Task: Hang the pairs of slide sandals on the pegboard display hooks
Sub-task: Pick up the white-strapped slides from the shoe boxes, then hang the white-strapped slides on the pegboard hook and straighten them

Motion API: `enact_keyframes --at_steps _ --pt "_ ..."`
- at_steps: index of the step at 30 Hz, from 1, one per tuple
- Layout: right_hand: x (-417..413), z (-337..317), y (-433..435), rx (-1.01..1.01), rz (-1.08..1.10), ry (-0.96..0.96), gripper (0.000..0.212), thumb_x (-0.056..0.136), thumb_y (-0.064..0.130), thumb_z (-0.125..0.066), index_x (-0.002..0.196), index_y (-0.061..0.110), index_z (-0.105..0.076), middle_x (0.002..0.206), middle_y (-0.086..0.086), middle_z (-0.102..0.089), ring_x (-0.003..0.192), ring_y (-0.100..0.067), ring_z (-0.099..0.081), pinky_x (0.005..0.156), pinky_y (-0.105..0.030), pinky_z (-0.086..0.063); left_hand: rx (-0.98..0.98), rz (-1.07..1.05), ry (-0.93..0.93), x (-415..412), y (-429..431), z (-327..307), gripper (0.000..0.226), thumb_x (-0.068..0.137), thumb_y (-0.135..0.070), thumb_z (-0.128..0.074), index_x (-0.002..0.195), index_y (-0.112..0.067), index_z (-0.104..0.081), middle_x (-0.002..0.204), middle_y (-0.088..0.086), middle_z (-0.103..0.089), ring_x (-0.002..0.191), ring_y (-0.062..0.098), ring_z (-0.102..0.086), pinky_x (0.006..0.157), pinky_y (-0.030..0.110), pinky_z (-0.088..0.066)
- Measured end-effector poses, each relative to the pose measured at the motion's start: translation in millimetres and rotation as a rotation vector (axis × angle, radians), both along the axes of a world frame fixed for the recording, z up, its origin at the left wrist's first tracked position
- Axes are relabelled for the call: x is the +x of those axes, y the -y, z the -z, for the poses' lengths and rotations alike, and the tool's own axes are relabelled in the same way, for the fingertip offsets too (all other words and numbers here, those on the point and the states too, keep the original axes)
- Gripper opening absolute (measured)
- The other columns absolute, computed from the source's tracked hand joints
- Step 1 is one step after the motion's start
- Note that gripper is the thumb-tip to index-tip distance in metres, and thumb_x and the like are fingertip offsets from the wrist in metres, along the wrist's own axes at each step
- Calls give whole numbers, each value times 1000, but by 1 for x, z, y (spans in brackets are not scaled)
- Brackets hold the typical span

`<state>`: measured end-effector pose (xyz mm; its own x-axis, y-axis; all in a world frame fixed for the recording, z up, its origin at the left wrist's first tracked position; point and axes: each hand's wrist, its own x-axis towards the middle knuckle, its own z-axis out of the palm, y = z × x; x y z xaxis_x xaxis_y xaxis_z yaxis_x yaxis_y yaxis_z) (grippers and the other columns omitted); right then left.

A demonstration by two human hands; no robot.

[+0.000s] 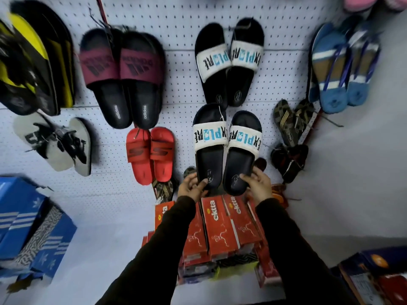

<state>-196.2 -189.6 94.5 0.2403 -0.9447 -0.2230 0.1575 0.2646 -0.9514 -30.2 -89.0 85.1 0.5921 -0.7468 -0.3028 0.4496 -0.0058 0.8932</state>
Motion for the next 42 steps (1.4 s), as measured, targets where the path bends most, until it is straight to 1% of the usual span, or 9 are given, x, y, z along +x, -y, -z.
enact_keyframes --at_steps 3,7,11,17,22,26,30,37,42 --pt "4 -38 7 -65 -1 57 52 87 -8 -64 138 2 -54 100 -3 -74 102 -28 -68 90 -41 -58 -96 -34 36 3 8 -34 39 86 3 -64 121 -6 -50 95 5 -62 79 18 -62 51 19 -57" --pt "6 -85 20 -152 -17 96 52 89 -4 -64 139 7 -53 119 -12 -71 101 -25 -69 83 -36 -57 -180 -35 125 9 25 -75 37 85 0 -67 119 -7 -54 102 6 -61 79 18 -63 60 24 -57" --pt "3 -127 33 -224 -28 139 52 91 -4 -63 140 9 -52 124 -11 -69 96 -18 -69 76 -32 -57 -255 -44 198 15 42 -112 31 84 0 -67 110 -13 -56 100 6 -63 66 5 -68 53 17 -58" --pt "6 -178 57 -347 -18 169 55 91 -5 -63 143 5 -50 133 -19 -66 116 -31 -65 102 -50 -53 -341 -97 256 17 66 -151 42 84 -1 -68 123 -2 -54 108 11 -64 67 8 -69 59 21 -60" --pt "14 -211 81 -411 -25 173 52 91 -8 -61 141 3 -51 135 -21 -65 117 -34 -65 106 -52 -50 -390 -118 253 24 84 -183 30 84 -3 -68 111 -8 -56 101 10 -64 72 15 -66 56 21 -60" --pt "15 -221 98 -427 -45 171 52 90 -8 -61 140 6 -52 134 -20 -65 110 -27 -65 100 -47 -53 -373 -112 249 29 97 -194 33 84 -5 -69 115 -4 -58 95 7 -66 79 22 -67 58 22 -61" --pt "13 -214 109 -440 -53 181 53 90 -9 -60 140 6 -52 135 -20 -65 121 -33 -64 107 -51 -49 -363 -116 266 27 109 -190 41 84 -6 -69 122 0 -56 102 10 -67 89 26 -67 63 24 -61" --pt "13 -202 124 -408 -24 226 50 92 -6 -59 139 9 -54 124 -12 -69 124 -33 -63 99 -46 -54 -418 -119 257 21 124 -184 37 85 -2 -67 120 -4 -56 99 8 -66 74 13 -68 55 19 -60" --pt "15 -196 136 -348 -52 155 54 91 -8 -59 143 4 -51 137 -19 -64 128 -37 -61 95 -47 -53 -371 -151 248 25 132 -175 36 85 -2 -68 119 -2 -57 98 9 -67 71 15 -69 56 20 -60"
